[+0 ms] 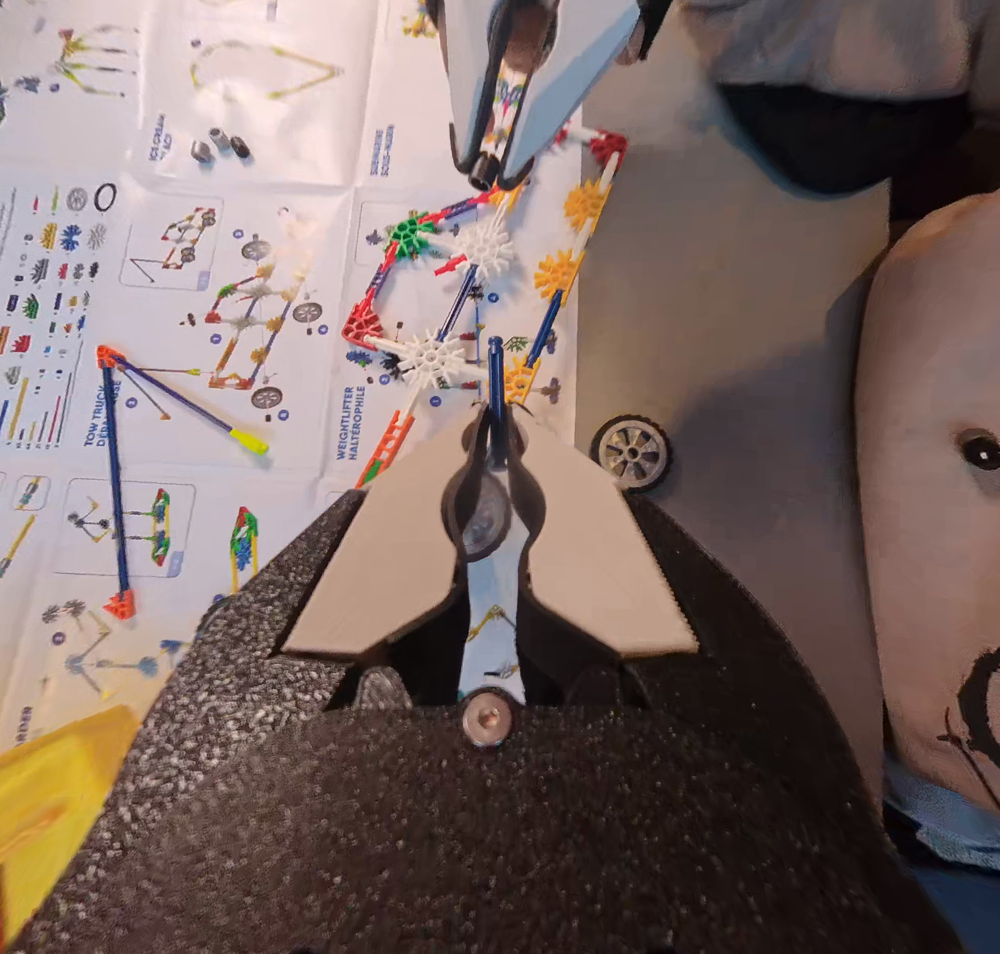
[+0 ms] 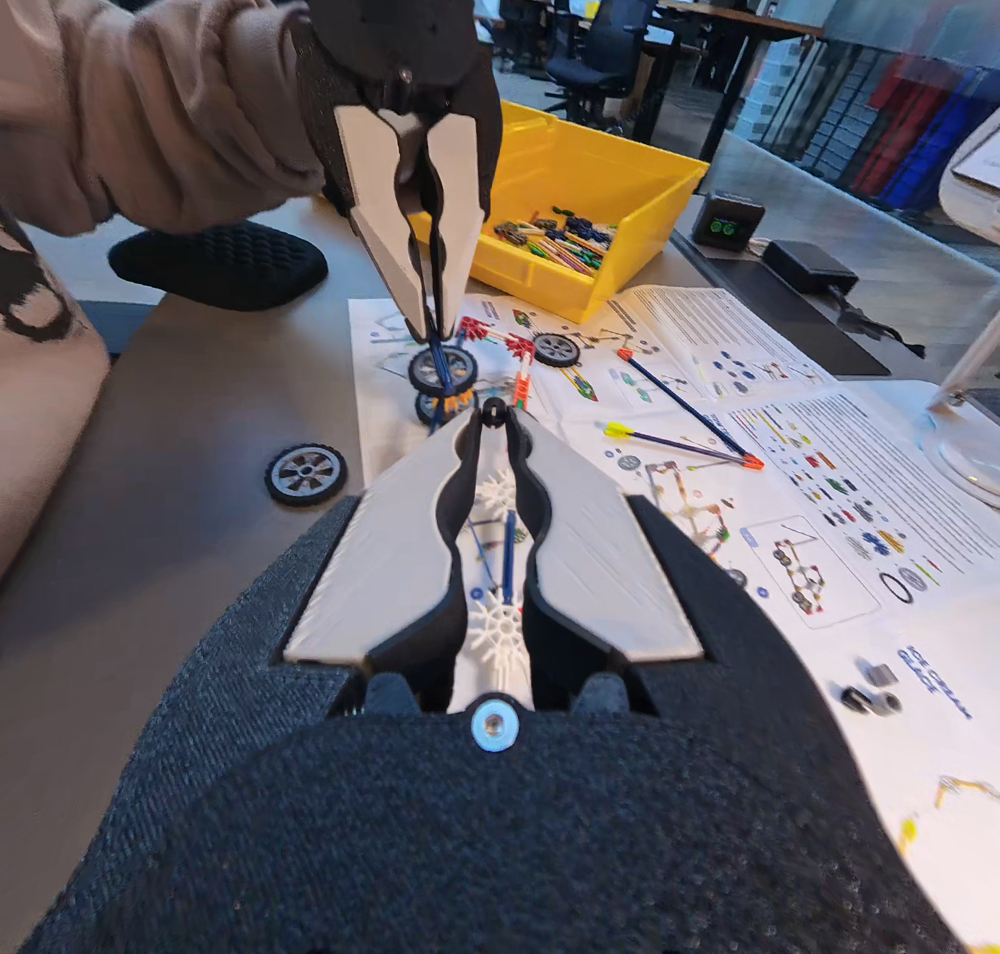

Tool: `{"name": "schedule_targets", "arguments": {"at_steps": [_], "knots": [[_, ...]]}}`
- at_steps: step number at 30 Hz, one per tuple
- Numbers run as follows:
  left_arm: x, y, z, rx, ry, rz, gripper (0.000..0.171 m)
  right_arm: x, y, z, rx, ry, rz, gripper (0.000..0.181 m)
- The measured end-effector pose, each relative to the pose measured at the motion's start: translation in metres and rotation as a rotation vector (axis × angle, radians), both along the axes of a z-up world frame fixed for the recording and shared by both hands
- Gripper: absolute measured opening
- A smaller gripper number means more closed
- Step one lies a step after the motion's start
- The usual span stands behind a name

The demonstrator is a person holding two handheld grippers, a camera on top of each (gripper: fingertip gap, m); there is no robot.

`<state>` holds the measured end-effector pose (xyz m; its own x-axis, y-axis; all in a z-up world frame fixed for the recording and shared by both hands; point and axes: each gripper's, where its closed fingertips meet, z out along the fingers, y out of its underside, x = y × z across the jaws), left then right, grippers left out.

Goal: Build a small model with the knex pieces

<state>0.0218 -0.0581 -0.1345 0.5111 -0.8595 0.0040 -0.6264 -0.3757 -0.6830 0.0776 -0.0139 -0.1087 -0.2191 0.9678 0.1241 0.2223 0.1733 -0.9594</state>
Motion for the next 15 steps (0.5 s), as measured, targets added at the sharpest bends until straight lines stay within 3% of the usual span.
{"name": "schedule_targets", "arguments": {"at_steps": [5,9,15], "knots": [[0.020,-0.020,0.004,0.113,-0.261,0.004,0.003,-0.003,-0.041,0.011,-0.111,0.056,0.184,0.007],[0.022,-0.019,0.015,0.185,-0.451,0.019,0.002,-0.007,-0.049,0.016,-0.173,0.093,0.220,0.007],[0.022,-0.015,0.018,0.235,-0.507,0.003,0.002,-0.011,-0.042,0.010,-0.228,0.101,0.204,0.007]]}}
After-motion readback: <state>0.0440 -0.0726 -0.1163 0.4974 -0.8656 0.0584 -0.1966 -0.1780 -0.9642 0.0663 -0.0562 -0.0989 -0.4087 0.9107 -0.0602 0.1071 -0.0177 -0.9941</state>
